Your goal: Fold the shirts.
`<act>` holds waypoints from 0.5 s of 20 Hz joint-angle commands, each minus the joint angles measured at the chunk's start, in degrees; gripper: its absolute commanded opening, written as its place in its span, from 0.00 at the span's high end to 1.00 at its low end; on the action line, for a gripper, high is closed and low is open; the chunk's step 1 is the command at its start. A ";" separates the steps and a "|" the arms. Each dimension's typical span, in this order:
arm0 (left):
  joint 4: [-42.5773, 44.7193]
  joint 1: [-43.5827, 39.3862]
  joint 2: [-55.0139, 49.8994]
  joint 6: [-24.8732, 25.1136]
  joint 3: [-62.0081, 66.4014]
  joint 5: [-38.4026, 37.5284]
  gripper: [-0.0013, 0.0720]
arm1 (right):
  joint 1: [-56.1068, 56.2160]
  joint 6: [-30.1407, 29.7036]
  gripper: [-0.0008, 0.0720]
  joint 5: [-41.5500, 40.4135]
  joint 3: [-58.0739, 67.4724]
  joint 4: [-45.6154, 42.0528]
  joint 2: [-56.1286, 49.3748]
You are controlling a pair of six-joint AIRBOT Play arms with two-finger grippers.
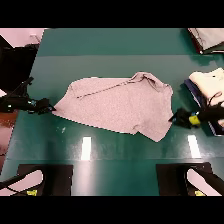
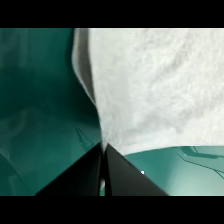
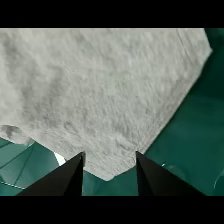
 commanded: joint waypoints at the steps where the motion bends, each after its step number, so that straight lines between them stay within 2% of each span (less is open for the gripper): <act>1: 0.44 -5.86 0.68 -0.72 0.07 2.54 0.96 | -1.66 1.92 0.49 -3.56 -10.80 0.46 3.39; 5: 0.81 -10.29 0.68 -2.12 0.09 5.73 0.96 | -1.64 1.88 0.49 -4.79 -14.62 0.66 3.65; 10: 0.94 -10.29 0.68 -2.12 0.07 5.05 0.95 | 2.29 1.88 0.49 -11.13 -15.30 4.33 3.63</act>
